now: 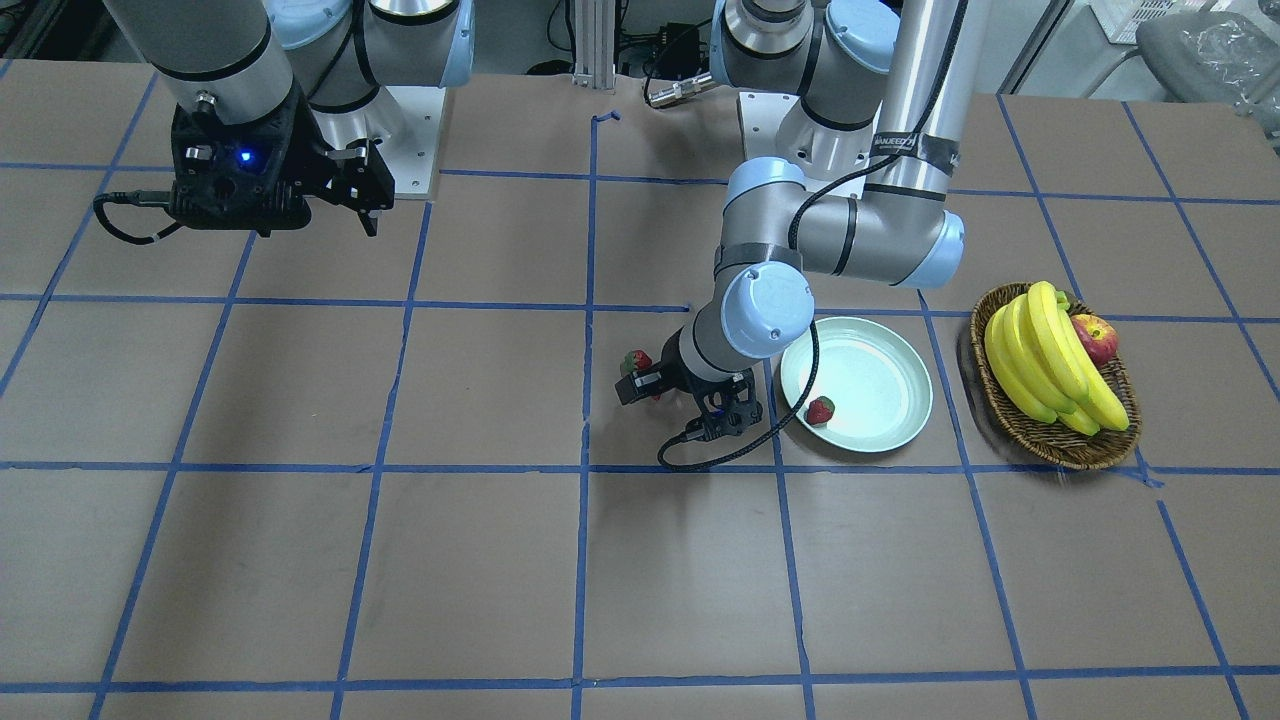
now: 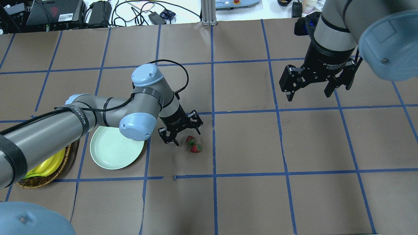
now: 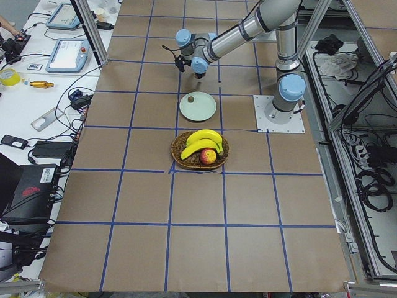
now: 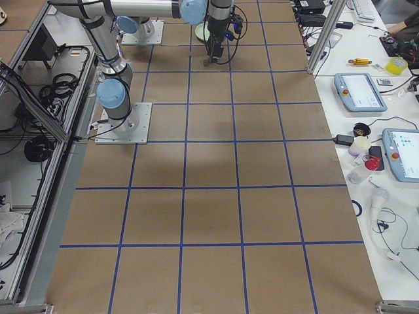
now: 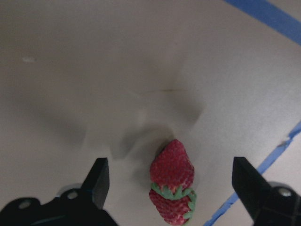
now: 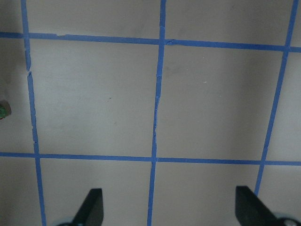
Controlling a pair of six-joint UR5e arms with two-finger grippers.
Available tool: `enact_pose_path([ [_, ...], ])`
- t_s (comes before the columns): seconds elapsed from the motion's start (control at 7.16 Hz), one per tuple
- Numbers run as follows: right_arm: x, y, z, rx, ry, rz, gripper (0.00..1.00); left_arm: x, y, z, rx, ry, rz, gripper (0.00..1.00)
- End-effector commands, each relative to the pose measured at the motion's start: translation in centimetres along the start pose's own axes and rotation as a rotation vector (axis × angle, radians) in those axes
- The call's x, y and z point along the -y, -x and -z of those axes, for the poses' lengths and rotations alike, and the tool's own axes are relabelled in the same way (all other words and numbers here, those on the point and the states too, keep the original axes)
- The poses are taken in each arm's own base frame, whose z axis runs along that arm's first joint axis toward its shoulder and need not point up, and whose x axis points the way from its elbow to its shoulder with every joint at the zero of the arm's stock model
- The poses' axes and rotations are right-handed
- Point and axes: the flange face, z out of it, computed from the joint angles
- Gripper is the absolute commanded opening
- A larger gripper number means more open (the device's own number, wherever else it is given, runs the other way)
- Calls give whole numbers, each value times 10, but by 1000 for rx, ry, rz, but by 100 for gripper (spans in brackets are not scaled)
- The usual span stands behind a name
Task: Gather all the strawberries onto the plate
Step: 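Return the left gripper to the strawberries and grasp another, then carry the strawberry onto the plate and release it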
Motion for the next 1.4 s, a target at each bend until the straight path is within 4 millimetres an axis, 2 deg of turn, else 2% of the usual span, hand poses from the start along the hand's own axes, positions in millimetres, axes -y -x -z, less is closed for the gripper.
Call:
enact_pose_path([
  [0.0,0,0,-2,-1,4,1,100,1,-3,-4,-5,6,-14,34],
  [0.14,-1,-1,-5,-15,15,1,100,1,-4,0,-8,1,-18,0],
  [0.42,-2,-5,-9,-58,23,2,100,-1,-4,7,-8,-11,-21,0],
  [0.56,-2,-5,-9,-58,21,0,100,1,-4,24,-18,-36,-61,0],
  [0.7,-2,-5,-9,-56,21,0,100,16,6,55,61,-86,-141,0],
  [0.84,0,-6,-8,-53,12,-4,100,33,30,84,152,-79,-277,0],
  [0.98,3,-6,6,-55,-44,-4,100,50,68,105,191,-57,-382,0],
  [1.12,14,-4,15,-35,-130,-8,100,66,108,121,205,-37,-415,0],
  [1.26,16,-1,13,-3,-132,-9,100,77,148,118,227,12,-499,0],
])
